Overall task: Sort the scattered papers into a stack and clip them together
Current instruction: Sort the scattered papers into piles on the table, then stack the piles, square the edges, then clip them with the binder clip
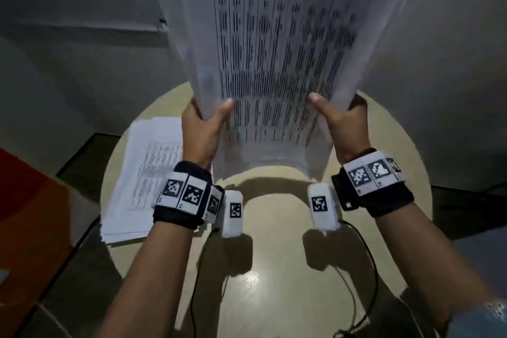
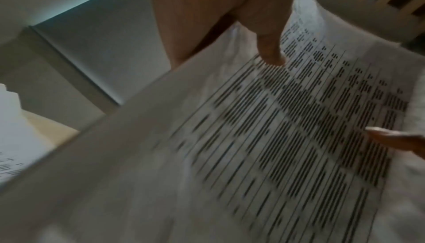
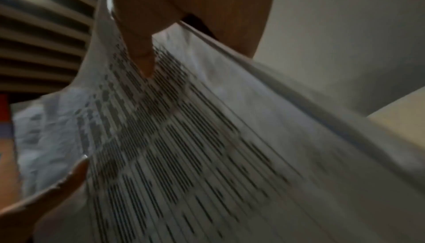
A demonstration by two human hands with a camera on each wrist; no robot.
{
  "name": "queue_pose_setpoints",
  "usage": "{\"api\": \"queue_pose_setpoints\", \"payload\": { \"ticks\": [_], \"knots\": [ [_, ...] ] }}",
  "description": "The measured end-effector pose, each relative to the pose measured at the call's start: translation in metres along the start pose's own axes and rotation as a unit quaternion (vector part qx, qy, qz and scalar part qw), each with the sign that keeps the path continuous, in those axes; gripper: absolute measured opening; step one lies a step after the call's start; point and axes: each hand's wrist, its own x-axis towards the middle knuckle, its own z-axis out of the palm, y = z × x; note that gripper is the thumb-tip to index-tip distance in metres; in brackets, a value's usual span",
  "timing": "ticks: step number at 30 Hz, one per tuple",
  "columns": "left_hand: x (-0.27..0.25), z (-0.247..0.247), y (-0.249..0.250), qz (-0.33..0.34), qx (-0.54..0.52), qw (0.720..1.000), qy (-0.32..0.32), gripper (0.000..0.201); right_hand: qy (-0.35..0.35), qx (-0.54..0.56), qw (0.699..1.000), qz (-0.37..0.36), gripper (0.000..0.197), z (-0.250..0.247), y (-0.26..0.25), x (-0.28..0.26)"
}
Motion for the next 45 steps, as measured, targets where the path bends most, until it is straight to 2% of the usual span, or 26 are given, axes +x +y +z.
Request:
{"api": "queue_pose_setpoints", "payload": {
  "ticks": [5, 7, 10, 13, 14, 15, 16, 17, 19, 22, 24, 27, 30, 32, 33, 34, 36, 37, 39, 42, 45],
  "knots": [
    [-0.006, -0.024, -0.014, -0.056, -0.065, 0.996, -0.015, 0.045, -0.019, -0.001, 0.999, 0.034, 0.017, 0.012, 0.024, -0.023],
    [-0.004, -0.031, -0.015, -0.063, -0.068, 0.995, -0.034, 0.038, -0.017, -0.006, 0.999, 0.039, 0.015, 0.024, 0.022, -0.025],
    [0.005, -0.044, -0.02, -0.077, -0.054, 0.995, -0.038, 0.023, -0.022, -0.016, 1.0, -0.011, 0.005, 0.045, -0.001, -0.017],
    [0.012, -0.062, -0.028, -0.077, 0.006, 0.995, -0.062, 0.013, 0.035, 0.051, 0.997, -0.055, 0.01, 0.067, -0.033, 0.002],
    [0.016, -0.07, -0.03, -0.073, 0.032, 0.995, -0.068, 0.005, 0.047, 0.072, 0.995, -0.058, 0.01, 0.074, -0.04, 0.009],
    [0.021, -0.079, -0.031, -0.07, 0.055, 0.994, -0.06, 0.006, 0.046, 0.092, 0.993, -0.058, 0.005, 0.082, -0.043, 0.015],
    [0.029, -0.089, -0.033, -0.07, 0.073, 0.994, -0.043, 0.012, 0.039, 0.101, 0.993, -0.046, 0.006, 0.093, -0.041, 0.019],
    [0.038, -0.099, -0.034, -0.071, 0.084, 0.994, -0.021, 0.016, 0.028, 0.086, 0.996, -0.023, 0.015, 0.105, -0.033, 0.019],
    [0.055, -0.12, -0.034, -0.072, 0.089, 0.993, 0.026, 0.028, -0.028, -0.025, 0.999, 0.032, 0.032, 0.132, -0.008, 0.01],
    [0.081, -0.15, -0.04, -0.099, 0.09, 0.989, 0.069, 0.029, -0.155, -0.172, 0.966, 0.117, 0.032, 0.168, 0.046, -0.023],
    [0.093, -0.169, -0.058, -0.145, 0.153, 0.975, 0.066, 0.03, -0.185, -0.207, 0.947, 0.164, 0.033, 0.186, 0.077, -0.046],
    [0.1, -0.199, -0.102, -0.227, 0.323, 0.918, 0.033, 0.04, -0.205, -0.292, 0.908, 0.221, 0.031, 0.206, 0.12, -0.07],
    [0.09, -0.215, -0.137, -0.299, 0.404, 0.865, -0.001, 0.04, -0.192, -0.387, 0.863, 0.264, 0.033, 0.215, 0.144, -0.086],
    [0.082, -0.219, -0.151, -0.325, 0.448, 0.832, -0.034, 0.043, -0.215, -0.45, 0.827, 0.261, 0.038, 0.217, 0.155, -0.092],
    [0.077, -0.219, -0.156, -0.339, 0.454, 0.822, -0.053, 0.048, -0.223, -0.459, 0.821, 0.258, 0.042, 0.217, 0.159, -0.093],
    [0.075, -0.218, -0.158, -0.357, 0.441, 0.821, -0.067, 0.056, -0.215, -0.445, 0.828, 0.264, 0.05, 0.218, 0.164, -0.094],
    [0.075, -0.217, -0.162, -0.383, 0.412, 0.824, -0.074, 0.073, -0.19, -0.375, 0.86, 0.29, 0.07, 0.22, 0.172, -0.095],
    [0.076, -0.218, -0.165, -0.391, 0.409, 0.822, -0.068, 0.077, -0.185, -0.347, 0.866, 0.31, 0.078, 0.222, 0.172, -0.095],
    [0.081, -0.22, -0.168, -0.417, 0.393, 0.818, -0.05, 0.078, -0.187, -0.331, 0.86, 0.34, 0.083, 0.225, 0.179, -0.093],
    [0.084, -0.223, -0.171, -0.456, 0.338, 0.822, -0.047, 0.074, -0.171, -0.301, 0.857, 0.382, 0.063, 0.224, 0.186, -0.087],
    [0.074, -0.215, -0.165, -0.461, 0.32, 0.821, -0.101, 0.072, -0.145, -0.249, 0.857, 0.427, 0.039, 0.211, 0.182, -0.079]
  ]
}}
